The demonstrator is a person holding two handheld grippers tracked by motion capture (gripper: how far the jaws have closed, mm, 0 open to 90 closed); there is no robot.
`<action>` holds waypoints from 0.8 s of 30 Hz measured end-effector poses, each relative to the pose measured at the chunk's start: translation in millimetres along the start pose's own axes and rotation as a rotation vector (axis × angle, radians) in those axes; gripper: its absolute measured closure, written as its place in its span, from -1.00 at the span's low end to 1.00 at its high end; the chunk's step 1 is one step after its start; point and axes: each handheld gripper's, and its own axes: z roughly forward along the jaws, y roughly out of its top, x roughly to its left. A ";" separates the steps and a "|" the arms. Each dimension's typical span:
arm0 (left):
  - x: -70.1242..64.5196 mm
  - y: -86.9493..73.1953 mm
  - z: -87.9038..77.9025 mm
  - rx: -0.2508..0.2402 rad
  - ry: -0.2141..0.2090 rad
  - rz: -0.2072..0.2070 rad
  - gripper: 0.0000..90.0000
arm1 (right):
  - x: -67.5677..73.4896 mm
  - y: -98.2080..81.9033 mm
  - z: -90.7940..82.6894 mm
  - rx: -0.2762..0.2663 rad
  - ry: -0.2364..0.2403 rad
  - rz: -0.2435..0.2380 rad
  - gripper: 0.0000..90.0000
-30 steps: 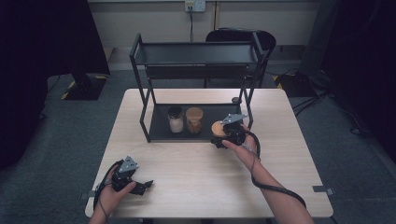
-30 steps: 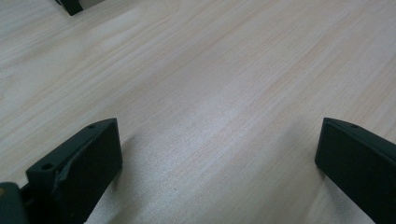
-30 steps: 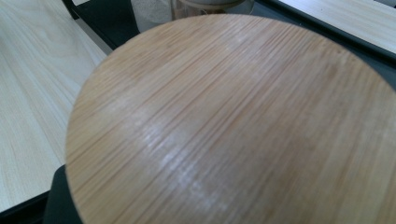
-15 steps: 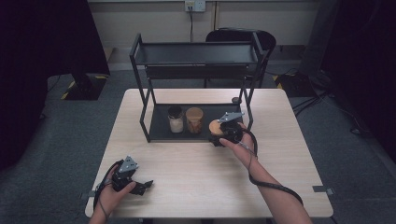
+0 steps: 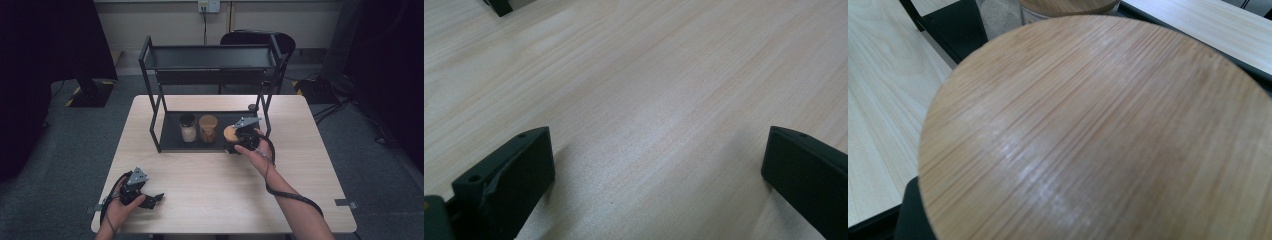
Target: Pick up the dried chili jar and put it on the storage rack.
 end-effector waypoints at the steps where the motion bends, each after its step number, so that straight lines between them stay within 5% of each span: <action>1: -0.1 0.0 0.1 0.000 0.000 -0.002 -1.00 | -0.2 0.4 0.2 -0.001 0.000 0.001 -0.43; 24: -0.1 -0.1 0.1 -0.001 0.000 -0.002 -1.00 | -2.5 5.7 4.3 0.008 -0.006 0.012 -0.43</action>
